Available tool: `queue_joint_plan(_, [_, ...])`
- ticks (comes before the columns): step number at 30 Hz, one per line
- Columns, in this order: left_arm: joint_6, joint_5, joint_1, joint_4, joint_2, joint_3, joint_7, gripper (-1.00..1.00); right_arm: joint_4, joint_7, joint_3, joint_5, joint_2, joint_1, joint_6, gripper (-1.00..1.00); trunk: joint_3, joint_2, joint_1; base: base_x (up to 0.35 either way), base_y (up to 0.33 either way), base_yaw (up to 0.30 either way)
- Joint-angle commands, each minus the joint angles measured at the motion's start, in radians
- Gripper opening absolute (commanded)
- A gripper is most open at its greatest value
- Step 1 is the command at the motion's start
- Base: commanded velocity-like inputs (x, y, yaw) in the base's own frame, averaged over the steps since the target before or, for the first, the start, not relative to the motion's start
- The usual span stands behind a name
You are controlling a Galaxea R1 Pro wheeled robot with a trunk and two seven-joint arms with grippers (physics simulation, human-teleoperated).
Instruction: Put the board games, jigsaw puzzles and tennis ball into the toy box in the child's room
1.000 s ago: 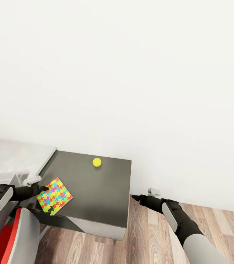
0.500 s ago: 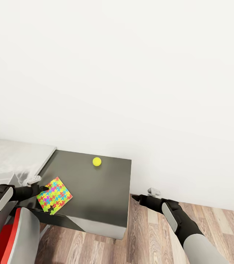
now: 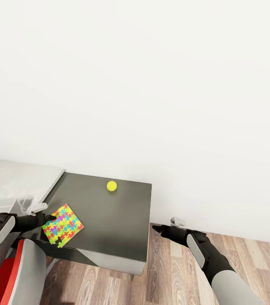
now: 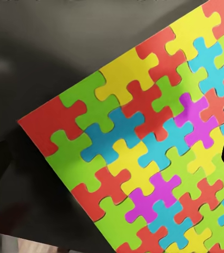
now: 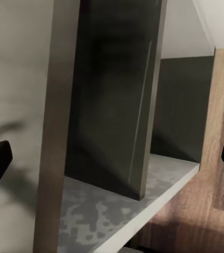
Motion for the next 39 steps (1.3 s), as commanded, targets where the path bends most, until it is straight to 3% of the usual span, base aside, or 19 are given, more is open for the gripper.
queue_joint_plan(1, [0.007,0.002,-0.001,-0.001,0.0,0.004,-0.003,1.0,-0.001,-0.001,0.0,-0.005,0.0,0.0,0.006,1.0,-0.002,-0.002,0.001,0.0,0.0,0.0])
queue_joint_plan(39, [0.006,0.002,0.0,0.0,0.0,0.004,-0.008,1.0,-0.001,-0.001,-0.004,-0.019,-0.01,0.0,0.008,1.0,-0.011,-0.002,0.001,0.0,0.0,0.0])
